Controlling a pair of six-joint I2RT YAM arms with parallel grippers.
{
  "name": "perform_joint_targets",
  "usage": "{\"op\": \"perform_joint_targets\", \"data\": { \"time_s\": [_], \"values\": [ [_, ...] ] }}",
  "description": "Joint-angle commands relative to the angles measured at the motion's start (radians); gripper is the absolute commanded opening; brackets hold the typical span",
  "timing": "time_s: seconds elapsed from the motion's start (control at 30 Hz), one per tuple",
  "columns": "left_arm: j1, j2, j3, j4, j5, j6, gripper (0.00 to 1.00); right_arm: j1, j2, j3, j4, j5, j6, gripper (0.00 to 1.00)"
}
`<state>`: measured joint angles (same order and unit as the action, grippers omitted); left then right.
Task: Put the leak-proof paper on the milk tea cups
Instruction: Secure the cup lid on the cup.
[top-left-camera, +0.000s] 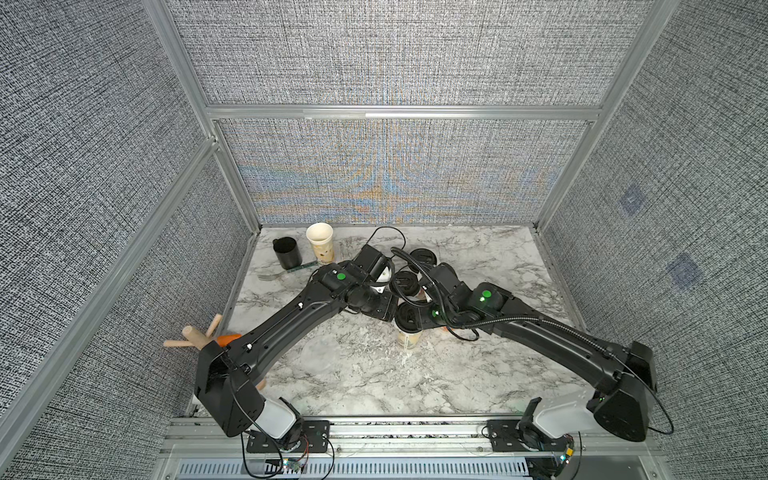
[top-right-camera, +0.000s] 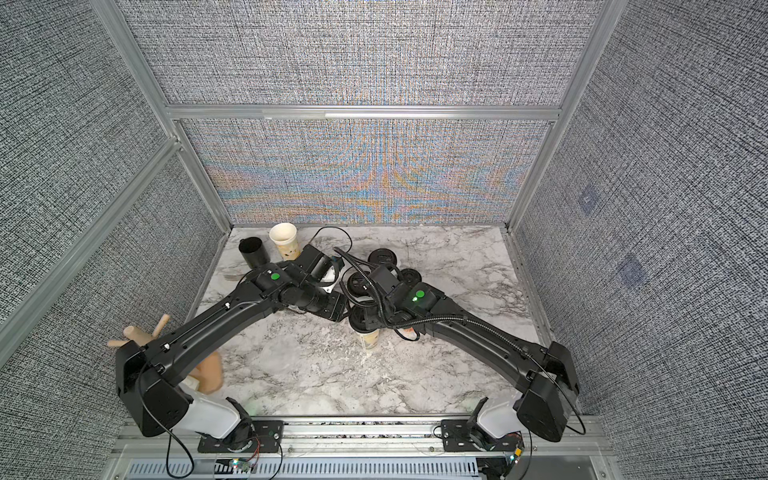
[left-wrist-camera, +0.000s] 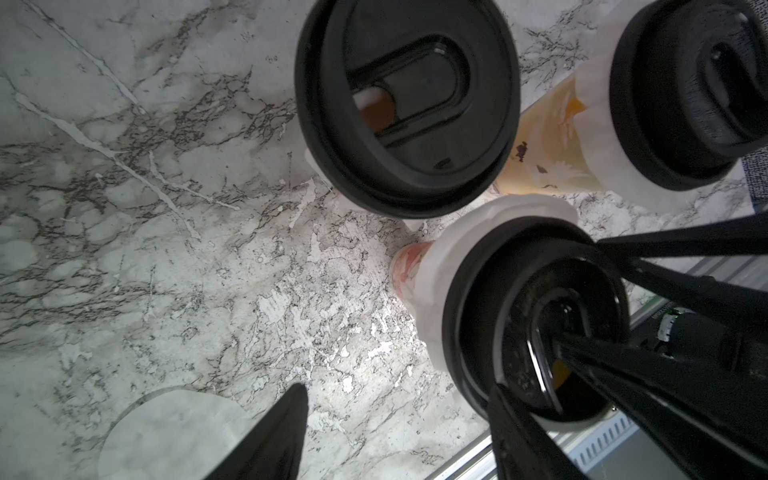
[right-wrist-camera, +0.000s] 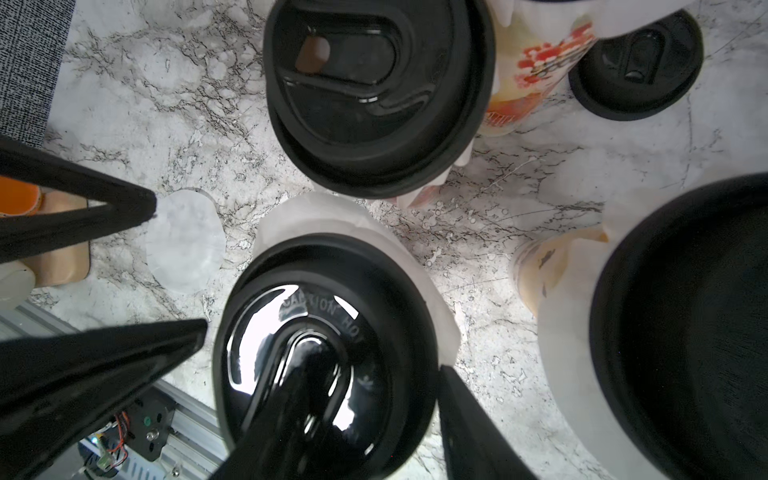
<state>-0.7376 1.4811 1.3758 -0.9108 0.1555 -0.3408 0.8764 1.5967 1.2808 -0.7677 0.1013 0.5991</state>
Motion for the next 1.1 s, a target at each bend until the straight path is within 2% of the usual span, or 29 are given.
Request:
{"op": "perform_joint_targets", "data": {
  "time_s": [0.0,0.57,1.07],
  "values": [
    [0.000,0.000,-0.003,0.010,-0.013,0.006,0.71,0.001,0.015,-0.020,-0.132,0.014,0.001,0.51],
    [0.000,0.053,-0.058,0.080,-0.014,-0.010,0.70,0.003,0.025,-0.041,-0.115,-0.005,-0.001,0.48],
    [0.000,0.016,-0.327,0.151,-0.013,-0.063,0.69,0.005,0.008,-0.120,-0.087,-0.038,0.035,0.47]
  ]
}}
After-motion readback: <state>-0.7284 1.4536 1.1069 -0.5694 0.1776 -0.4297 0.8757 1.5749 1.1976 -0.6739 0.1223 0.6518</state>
